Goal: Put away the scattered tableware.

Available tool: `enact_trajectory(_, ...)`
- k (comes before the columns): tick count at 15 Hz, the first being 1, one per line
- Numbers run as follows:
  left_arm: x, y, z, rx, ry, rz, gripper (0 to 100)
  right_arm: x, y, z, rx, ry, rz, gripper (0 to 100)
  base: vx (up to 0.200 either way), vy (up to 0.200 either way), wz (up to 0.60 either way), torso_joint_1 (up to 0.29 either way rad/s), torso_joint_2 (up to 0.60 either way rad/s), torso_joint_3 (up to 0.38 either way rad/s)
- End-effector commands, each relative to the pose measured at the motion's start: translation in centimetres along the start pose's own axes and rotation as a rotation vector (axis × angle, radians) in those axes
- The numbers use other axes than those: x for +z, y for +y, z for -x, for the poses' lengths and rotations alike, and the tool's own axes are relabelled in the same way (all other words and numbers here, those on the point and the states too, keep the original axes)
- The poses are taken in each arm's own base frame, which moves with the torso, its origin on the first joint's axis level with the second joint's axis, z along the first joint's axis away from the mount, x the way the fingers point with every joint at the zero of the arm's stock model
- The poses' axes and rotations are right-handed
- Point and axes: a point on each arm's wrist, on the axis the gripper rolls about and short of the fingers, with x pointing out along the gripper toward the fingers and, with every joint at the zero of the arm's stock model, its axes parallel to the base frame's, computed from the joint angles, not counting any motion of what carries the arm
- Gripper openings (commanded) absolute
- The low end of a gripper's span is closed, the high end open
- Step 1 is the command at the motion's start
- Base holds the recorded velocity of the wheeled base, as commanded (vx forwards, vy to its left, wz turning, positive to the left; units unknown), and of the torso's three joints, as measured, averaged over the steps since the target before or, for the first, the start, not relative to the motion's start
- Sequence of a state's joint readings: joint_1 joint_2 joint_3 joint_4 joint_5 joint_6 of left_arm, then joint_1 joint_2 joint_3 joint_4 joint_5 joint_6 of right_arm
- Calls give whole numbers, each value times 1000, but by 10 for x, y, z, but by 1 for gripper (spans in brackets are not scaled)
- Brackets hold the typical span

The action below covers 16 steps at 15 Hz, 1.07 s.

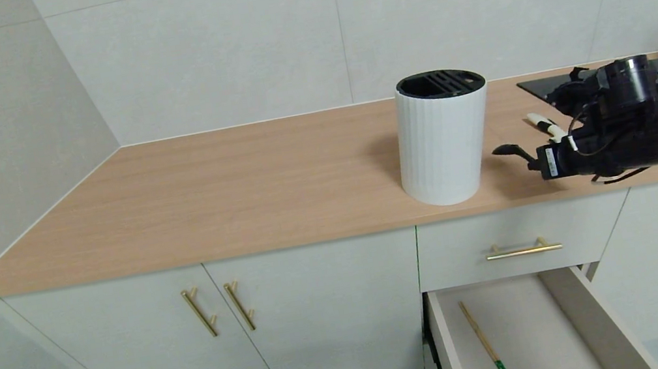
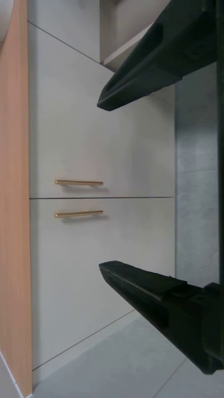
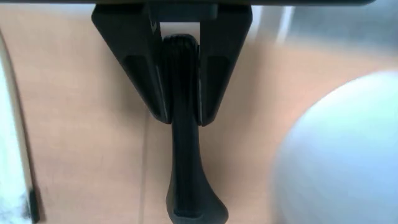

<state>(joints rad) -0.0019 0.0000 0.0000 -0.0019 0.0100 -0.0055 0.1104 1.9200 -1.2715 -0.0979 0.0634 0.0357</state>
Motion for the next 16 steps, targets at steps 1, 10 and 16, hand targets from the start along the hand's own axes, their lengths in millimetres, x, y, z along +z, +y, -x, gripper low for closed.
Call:
enact_trajectory(1, 0, 0, 0, 1, -1, 1, 100, 19, 23, 68, 48, -41, -19, 0, 0, 0, 0, 0, 0, 0)
enact_trajectory(10, 0, 0, 0, 1, 0, 1, 100, -39, 28, 128, 69, 65, -22, 0, 0, 0, 0, 0, 0, 0)
enact_trajectory(16, 0, 0, 0, 1, -1, 1, 100, -58, 32, 123, 72, 136, 3, 0, 0, 0, 0, 0, 0, 0)
